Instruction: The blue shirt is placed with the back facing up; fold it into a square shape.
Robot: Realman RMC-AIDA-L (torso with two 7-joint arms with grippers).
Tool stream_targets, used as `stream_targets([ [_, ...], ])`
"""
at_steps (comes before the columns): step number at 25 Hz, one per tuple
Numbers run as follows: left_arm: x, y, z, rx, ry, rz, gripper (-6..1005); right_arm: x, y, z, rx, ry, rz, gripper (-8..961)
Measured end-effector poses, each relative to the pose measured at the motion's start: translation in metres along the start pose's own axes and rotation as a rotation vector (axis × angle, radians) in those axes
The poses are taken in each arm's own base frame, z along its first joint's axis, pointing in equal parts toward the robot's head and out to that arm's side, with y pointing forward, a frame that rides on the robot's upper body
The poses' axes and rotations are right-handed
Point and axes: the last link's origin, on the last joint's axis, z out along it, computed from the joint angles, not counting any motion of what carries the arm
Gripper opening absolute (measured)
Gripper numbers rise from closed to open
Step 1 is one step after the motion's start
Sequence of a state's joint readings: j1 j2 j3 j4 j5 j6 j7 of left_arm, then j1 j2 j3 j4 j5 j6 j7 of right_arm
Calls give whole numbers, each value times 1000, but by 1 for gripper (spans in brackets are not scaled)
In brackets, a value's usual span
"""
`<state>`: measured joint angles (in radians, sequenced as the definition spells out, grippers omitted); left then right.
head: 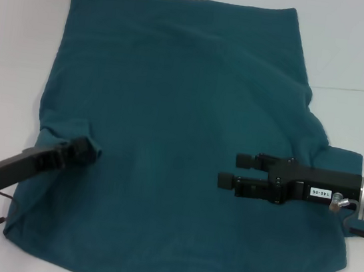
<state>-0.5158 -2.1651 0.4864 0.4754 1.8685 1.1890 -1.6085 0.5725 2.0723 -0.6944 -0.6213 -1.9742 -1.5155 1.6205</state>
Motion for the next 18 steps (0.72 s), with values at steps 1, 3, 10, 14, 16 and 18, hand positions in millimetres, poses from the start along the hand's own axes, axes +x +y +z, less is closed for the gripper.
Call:
stream_targets([
  [1,-2,1,2,-4,-5,-5,1,0,0,0,-1,0,-1,903],
  [3,-5,3,4,-9,-15,-11,0,0,0,0,-1,1,-2,903],
  [10,-15,7,7,-32,-34,-35,16,-1,1,1,-4,1,-3,902],
  [14,-17,8,5,-37,-32,-42,77,-1,1,1,-6,1,-2,902],
  [16,-17,8,4,-41,-28,-45,118,-1,1,1,-5,-2,0,902],
  [18,-17,8,4,-45,-27,-48,168,-1,1,1,-5,-3,2,902],
])
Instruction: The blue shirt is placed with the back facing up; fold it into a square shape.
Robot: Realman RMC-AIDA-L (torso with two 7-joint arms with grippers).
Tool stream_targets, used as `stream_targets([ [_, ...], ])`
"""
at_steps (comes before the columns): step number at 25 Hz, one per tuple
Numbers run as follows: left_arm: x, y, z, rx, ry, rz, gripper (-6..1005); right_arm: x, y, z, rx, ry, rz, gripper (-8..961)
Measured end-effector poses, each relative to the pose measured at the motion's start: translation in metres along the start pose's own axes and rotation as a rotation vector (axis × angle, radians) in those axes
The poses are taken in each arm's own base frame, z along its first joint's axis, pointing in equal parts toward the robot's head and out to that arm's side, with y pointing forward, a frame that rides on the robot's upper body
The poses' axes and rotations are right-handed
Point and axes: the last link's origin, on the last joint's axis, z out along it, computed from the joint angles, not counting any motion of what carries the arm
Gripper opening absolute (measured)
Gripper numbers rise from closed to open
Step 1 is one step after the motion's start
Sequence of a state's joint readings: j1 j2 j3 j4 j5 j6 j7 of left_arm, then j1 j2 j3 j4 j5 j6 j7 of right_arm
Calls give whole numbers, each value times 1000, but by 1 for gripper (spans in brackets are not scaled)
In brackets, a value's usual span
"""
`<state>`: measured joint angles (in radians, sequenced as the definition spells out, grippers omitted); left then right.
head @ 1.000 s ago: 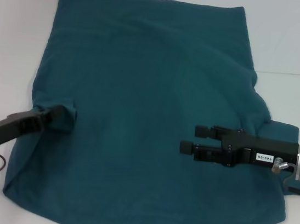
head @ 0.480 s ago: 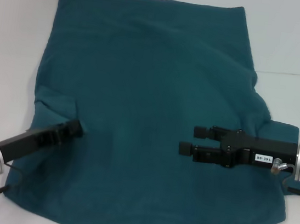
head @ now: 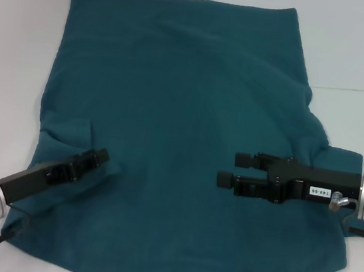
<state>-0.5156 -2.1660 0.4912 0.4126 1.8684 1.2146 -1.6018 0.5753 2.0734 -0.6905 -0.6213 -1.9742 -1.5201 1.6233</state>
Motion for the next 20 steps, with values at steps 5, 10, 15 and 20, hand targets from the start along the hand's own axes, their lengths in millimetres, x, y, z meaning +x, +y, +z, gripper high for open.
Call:
stream_targets([
  [5,5,7,-4,-55,16,9,296,-1,0,-1,0,-2,1,902],
  [10,18,21,-11,-161,59,105,501,-1,-6,-7,37,-20,33,901],
  [15,23,29,-14,-221,77,227,748,-2,-12,-19,75,-72,66,901],
  [20,18,44,-7,-307,3,390,874,0,-16,-27,106,-129,136,901],
])
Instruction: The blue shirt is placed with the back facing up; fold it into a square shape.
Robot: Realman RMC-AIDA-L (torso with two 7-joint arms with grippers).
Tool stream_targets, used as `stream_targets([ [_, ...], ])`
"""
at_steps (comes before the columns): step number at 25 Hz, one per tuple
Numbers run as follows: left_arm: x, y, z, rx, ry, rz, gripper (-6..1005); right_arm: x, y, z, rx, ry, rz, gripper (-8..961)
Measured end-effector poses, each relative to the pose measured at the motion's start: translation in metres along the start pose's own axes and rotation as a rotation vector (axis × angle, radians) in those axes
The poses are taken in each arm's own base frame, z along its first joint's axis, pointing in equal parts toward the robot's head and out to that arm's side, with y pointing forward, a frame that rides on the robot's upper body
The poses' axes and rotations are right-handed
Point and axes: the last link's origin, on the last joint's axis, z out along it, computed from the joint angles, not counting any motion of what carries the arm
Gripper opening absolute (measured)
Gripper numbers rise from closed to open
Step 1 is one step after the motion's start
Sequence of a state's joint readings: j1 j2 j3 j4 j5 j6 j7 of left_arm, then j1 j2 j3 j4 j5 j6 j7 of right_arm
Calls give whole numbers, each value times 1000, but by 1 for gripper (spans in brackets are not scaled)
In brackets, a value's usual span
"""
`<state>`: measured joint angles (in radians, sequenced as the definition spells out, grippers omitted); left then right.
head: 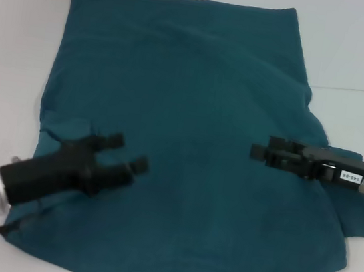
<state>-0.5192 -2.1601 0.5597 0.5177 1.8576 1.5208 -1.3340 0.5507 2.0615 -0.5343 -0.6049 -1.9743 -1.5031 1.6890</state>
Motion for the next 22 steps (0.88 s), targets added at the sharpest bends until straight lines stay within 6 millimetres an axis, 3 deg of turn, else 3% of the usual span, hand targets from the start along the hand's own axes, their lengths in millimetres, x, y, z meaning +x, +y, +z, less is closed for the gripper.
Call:
stream_targets([
  [5,-5,9,9,-81,-115,134,889,1,-5,-9,30,-43,69,901],
  [12,-16,8,4,-106,-262,215,885,9,-8,-19,50,-59,150,900],
  [22,-14,2,3,-71,-276,236,885,14,-30,-68,189,-225,332,900],
])
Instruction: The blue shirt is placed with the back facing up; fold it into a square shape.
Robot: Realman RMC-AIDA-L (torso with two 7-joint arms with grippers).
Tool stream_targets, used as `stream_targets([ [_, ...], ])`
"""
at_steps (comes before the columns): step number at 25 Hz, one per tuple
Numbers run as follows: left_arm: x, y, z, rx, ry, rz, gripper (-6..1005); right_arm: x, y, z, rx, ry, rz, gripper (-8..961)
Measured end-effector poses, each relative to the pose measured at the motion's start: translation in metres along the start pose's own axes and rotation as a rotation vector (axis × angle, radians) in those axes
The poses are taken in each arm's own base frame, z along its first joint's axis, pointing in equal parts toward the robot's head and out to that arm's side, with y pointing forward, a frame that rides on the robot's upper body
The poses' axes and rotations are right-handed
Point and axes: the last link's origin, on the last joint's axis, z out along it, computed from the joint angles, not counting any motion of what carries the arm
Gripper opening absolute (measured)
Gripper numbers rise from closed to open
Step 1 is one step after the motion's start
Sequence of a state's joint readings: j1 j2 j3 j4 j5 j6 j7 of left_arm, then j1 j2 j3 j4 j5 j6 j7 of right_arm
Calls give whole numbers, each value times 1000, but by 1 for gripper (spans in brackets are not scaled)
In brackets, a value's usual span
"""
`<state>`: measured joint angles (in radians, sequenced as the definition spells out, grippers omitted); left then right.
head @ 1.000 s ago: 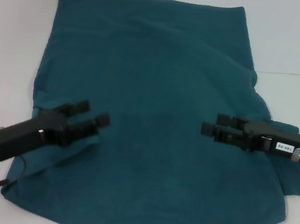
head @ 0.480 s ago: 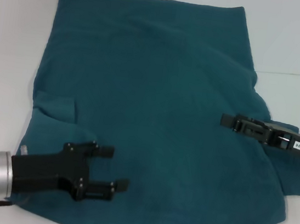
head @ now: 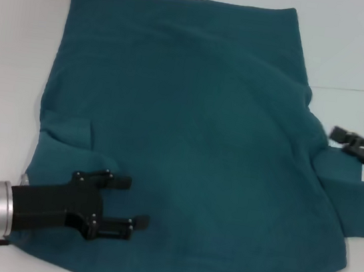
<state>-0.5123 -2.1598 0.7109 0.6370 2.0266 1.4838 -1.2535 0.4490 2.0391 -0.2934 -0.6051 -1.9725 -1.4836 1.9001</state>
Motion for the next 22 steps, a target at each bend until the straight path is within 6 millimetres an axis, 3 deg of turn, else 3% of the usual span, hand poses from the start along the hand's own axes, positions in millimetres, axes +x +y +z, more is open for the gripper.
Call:
stream_targets([
  [12,3,-5,-2,38,44,-131,885,9,-39,-59,226,-114,91,899],
  [18,7,-5,-1,37,78,-165,885,10,-50,-74,297,-72,123,899],
  [22,10,-5,-1,31,82,-160,885,12,-52,-73,316,-56,127,899],
])
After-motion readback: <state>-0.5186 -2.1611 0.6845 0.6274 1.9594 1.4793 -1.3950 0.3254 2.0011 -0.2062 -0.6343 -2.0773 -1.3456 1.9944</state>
